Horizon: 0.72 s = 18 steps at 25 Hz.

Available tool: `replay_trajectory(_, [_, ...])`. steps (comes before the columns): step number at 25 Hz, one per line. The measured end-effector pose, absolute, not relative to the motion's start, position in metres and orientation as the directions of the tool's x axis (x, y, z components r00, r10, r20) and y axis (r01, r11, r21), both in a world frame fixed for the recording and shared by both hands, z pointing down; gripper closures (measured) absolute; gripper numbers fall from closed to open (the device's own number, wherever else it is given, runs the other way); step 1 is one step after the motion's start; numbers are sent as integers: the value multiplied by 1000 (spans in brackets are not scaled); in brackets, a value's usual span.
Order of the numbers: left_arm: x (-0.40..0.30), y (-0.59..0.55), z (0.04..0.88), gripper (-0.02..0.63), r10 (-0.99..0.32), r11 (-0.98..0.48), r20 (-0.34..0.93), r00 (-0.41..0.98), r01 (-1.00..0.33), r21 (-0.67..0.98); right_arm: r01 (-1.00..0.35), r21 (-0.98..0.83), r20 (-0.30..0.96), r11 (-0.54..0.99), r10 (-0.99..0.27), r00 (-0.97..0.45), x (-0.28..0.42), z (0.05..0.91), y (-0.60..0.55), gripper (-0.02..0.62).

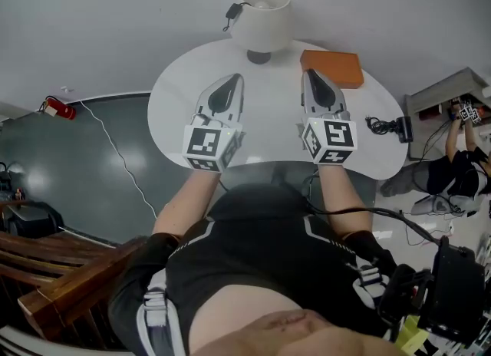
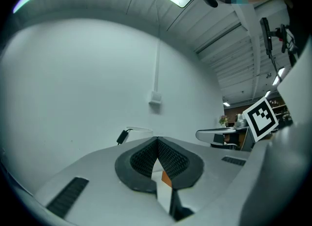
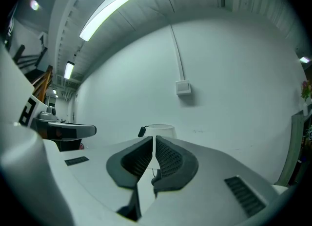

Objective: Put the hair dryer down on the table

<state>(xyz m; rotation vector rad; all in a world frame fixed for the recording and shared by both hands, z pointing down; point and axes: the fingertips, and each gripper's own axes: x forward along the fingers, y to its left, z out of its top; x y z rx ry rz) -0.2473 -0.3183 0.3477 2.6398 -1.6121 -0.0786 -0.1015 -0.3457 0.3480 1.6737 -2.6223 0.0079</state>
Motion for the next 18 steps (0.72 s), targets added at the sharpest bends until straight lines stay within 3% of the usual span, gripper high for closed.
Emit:
replay_trajectory(6, [-268, -301, 350, 574, -923, -384, -24, 383, -920, 76, -890, -3, 2, 457, -890, -457, -106, 339, -326, 555])
replay_trajectory(18, [-252, -279, 344, 574, -917, -398, -43, 396, -916, 54, -893, 31, 16, 449, -893, -449, -91, 335, -307, 566])
